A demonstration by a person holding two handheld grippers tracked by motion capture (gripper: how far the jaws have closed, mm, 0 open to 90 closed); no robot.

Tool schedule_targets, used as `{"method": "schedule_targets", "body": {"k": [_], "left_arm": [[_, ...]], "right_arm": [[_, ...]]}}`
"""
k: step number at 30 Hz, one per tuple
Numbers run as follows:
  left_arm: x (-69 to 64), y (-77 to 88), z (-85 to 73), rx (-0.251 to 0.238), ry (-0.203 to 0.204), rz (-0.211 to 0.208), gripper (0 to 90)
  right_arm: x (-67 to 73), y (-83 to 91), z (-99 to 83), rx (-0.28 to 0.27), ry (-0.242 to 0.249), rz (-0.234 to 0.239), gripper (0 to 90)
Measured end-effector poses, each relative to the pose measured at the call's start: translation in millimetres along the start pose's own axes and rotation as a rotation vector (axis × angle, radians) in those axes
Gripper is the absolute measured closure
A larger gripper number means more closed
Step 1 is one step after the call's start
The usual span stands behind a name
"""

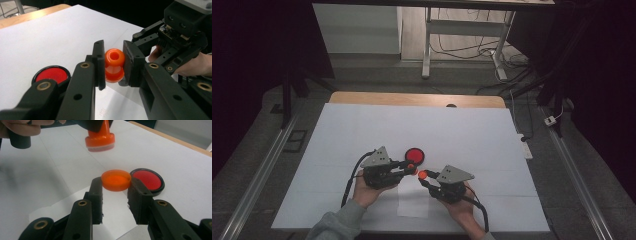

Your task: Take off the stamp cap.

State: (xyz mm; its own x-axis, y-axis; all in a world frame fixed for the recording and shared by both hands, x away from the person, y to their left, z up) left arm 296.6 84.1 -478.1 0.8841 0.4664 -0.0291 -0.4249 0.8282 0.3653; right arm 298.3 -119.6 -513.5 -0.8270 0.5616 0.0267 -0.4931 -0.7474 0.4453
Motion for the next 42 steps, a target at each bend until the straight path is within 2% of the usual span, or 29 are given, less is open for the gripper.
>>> {"method": "schedule_targets", "body": {"k": [10,17,29,34,42], "left_arm": [[1.7,3.5,0.4,0.002,-0.011,0.021,72.8],[1.5,6.3,1.1,-0.002,-0.022,0.024,72.7],[5.1,9.4,-0.4,0.018,-0.006,0.03,72.7],[7.1,12.3,-0.9,0.028,0.006,0.031,72.6],[11.6,20.1,2.6,0.023,0.006,0.049,72.6]], "right_arm": [[-10.0,12.4,-11.3,-0.002,-0.014,-0.019,65.0],[-9.7,19.4,-14.8,-0.012,-0.026,-0.015,64.9],[-19.6,36.2,-22.7,-0.014,-0.036,-0.039,64.9],[-27.6,49.5,-27.7,-0.015,-0.038,-0.071,64.9],[-51.1,79.2,-42.0,-0.015,-0.088,-0.143,64.9]]}}
Point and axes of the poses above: each handheld gripper's, and its own axes: y roughly backward along the jaws, z roughly out of its top, x roughly to its left, the point moved 3 cm from there along -y, roughly forward along the jaws, and after that the axes turned 7 degrees about -y, right-handed, at the moved point
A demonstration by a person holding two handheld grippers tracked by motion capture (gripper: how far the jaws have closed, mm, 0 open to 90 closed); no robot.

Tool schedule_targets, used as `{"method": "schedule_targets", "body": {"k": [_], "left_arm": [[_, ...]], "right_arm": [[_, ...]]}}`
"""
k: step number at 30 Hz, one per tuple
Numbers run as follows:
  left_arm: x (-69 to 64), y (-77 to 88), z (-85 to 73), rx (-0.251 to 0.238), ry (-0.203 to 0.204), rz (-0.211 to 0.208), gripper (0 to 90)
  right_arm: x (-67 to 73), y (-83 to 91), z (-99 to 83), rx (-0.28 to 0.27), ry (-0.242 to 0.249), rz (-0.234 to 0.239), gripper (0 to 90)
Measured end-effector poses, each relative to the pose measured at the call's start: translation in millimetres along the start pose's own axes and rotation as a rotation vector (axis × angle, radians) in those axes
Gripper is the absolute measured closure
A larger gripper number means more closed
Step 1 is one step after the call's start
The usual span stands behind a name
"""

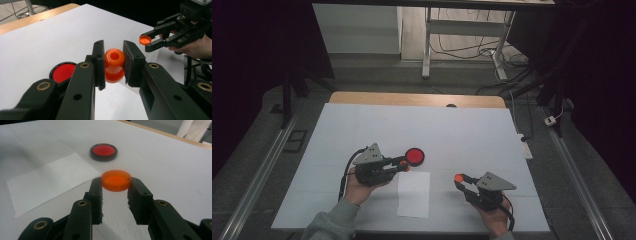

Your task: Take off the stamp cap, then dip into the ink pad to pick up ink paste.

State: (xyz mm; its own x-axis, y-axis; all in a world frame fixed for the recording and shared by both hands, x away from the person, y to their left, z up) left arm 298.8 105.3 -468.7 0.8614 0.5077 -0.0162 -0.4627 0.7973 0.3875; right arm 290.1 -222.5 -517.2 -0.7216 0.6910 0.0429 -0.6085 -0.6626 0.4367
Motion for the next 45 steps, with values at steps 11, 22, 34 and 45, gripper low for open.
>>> {"method": "schedule_targets", "body": {"k": [11,22,34,45], "left_arm": [[9.0,6.7,0.2,0.012,-0.003,0.037,72.6],[11.8,10.0,1.1,0.024,-0.005,0.048,72.5],[12.6,4.2,5.9,0.044,-0.013,0.053,72.5],[26.0,-2.1,12.5,0.056,0.009,0.065,72.5]], "right_arm": [[-11.1,6.3,-1.0,0.012,0.019,-0.021,64.9],[-24.6,10.0,-1.2,0.008,-0.001,-0.031,64.8],[-26.6,9.5,-1.2,0.007,-0.016,-0.031,64.8],[-28.4,9.7,0.2,-0.004,-0.026,-0.032,64.8]]}}
Point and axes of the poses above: each handheld gripper's, and its own axes: y roughly backward along the jaws, z roughly out of its top, x roughly to its left, the point moved 3 cm from there along -y, roughly forward along the jaws, and after that the axes turned 7 degrees about -y, right-handed, at the moved point
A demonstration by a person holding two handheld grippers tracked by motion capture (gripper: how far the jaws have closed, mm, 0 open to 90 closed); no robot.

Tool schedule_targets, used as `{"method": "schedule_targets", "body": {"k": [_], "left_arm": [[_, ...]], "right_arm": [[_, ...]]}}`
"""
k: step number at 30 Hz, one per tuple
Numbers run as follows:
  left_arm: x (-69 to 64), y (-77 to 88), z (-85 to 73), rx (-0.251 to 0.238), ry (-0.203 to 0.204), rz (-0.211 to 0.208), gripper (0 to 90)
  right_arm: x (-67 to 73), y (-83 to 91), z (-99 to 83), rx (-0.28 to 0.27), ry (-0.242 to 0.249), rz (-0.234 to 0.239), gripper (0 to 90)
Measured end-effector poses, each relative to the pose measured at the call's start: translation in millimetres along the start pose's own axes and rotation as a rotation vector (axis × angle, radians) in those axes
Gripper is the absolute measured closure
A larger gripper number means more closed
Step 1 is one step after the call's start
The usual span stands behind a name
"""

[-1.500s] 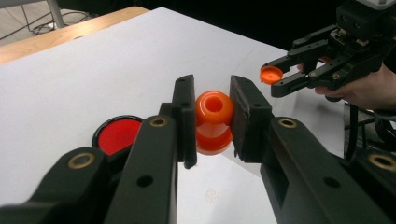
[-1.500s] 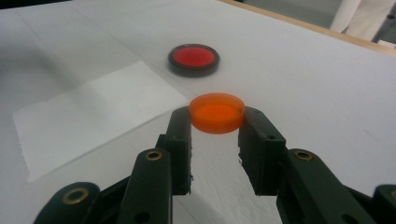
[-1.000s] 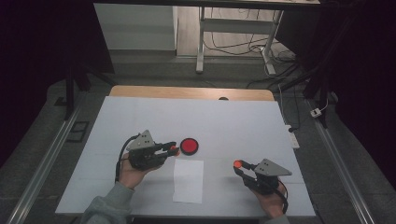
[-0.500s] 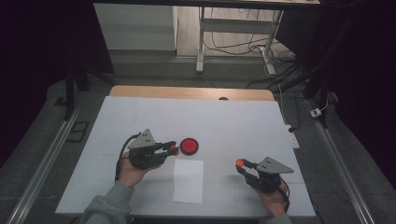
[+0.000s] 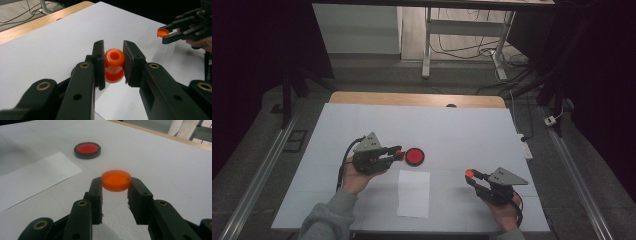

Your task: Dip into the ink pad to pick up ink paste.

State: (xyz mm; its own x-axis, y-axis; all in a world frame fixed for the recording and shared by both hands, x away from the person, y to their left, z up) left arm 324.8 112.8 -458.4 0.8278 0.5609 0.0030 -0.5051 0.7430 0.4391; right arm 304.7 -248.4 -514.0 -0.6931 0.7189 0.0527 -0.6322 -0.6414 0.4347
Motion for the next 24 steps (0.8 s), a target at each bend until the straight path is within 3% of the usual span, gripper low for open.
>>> {"method": "schedule_targets", "body": {"k": [16,24], "left_arm": [[10.6,-27.7,6.3,0.063,0.002,-0.012,72.5],[17.7,-38.9,3.2,0.089,0.012,0.008,72.5]], "right_arm": [[-1.8,0.0,0.3,-0.006,-0.009,-0.004,64.8],[-1.8,0.3,0.6,-0.008,-0.011,-0.004,64.8]]}}
Point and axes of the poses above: each handheld gripper's, and its own axes: y roughly backward along the jaws, z roughly out of its top, x roughly to its left, the point moved 3 cm from there along -y, roughly forward along the jaws, and after that the axes turned 7 degrees about -y, right-handed, at the moved point
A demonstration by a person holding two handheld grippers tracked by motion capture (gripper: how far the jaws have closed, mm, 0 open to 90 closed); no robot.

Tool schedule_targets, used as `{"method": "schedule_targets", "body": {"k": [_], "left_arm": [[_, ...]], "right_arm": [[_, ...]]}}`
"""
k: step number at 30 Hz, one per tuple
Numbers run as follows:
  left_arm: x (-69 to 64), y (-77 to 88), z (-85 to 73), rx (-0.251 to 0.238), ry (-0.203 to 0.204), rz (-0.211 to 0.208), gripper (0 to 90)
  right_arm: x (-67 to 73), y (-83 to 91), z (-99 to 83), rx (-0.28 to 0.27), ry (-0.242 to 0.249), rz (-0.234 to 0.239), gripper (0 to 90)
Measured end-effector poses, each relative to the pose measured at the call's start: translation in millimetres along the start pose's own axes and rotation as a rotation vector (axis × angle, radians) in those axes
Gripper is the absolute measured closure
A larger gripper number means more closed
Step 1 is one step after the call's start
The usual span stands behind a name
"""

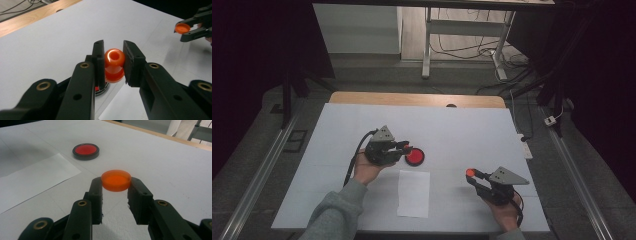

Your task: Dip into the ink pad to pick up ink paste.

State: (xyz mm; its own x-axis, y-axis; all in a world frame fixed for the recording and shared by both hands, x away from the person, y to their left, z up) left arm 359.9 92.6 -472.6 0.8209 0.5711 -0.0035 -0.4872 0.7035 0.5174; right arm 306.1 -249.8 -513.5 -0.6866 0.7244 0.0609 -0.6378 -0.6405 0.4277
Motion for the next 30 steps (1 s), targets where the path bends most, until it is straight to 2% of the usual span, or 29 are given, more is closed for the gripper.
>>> {"method": "schedule_targets", "body": {"k": [17,30], "left_arm": [[9.4,-31.2,-8.5,0.052,0.012,0.006,72.5],[13.2,-45.0,-10.0,0.06,0.011,0.02,72.6]], "right_arm": [[-0.2,0.3,-0.2,-0.002,-0.008,-0.003,64.8],[-5.2,4.5,1.0,-0.02,-0.028,-0.016,64.8]]}}
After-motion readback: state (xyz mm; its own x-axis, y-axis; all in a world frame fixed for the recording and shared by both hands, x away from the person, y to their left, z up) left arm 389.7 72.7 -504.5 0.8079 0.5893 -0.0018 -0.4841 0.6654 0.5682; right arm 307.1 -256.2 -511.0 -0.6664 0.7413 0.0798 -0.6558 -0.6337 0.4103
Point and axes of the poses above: each handheld gripper's, and its own axes: y roughly backward along the jaws, z roughly out of its top, x roughly to its left, the point moved 3 cm from there along -y, roughly forward along the jaws, and after that the axes turned 7 degrees about -y, right-handed, at the moved point
